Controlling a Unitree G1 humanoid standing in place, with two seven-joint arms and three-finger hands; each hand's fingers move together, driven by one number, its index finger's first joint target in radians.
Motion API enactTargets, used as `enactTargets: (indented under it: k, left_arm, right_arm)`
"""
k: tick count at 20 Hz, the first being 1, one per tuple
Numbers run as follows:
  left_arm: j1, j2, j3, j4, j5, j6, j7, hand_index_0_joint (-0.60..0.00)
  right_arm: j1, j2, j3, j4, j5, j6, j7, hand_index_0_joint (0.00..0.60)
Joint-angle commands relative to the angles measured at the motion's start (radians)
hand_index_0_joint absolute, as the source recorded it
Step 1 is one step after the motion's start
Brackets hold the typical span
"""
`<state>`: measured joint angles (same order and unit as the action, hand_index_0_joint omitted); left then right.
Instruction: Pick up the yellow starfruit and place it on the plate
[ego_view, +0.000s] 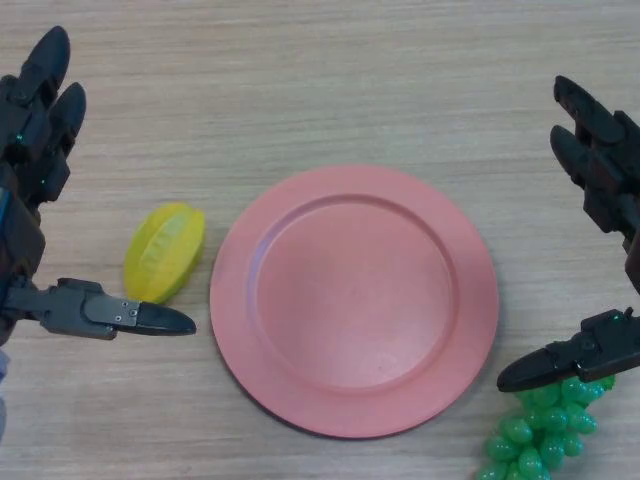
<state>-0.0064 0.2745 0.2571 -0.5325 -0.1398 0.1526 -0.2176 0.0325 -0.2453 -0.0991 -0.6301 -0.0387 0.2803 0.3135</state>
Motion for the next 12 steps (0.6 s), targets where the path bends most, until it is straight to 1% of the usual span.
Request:
enactTargets:
  k: [1,5,8,9,11,12]
  left_arm:
    - [-0.017,0.04,0.068,-0.043,-0.034,-0.116,0.03,0.0]
    - [-0.016,0.039,0.069,-0.026,-0.023,-0.131,0.037,0.0]
    - [-0.031,0.058,0.076,0.011,0.011,-0.14,0.016,0.0]
    - [-0.033,0.058,0.074,0.017,0.017,-0.144,0.015,0.0]
    - [-0.041,0.06,0.07,0.041,0.021,-0.153,0.022,0.0]
    - [-0.056,0.068,0.064,0.08,0.061,-0.184,0.044,0.0]
  right_arm:
    - [-0.028,-0.017,-0.062,-0.05,0.062,-0.1,-0.062,0.0]
    - [-0.033,-0.018,-0.059,-0.031,0.067,-0.118,-0.075,0.0]
    - [-0.036,-0.02,-0.071,-0.022,0.093,-0.11,-0.088,0.0]
    - [-0.036,-0.02,-0.07,-0.021,0.095,-0.108,-0.089,0.0]
    - [-0.035,-0.021,-0.068,-0.022,0.08,-0.117,-0.091,0.0]
    - [-0.031,-0.019,-0.068,-0.016,0.074,-0.13,-0.094,0.0]
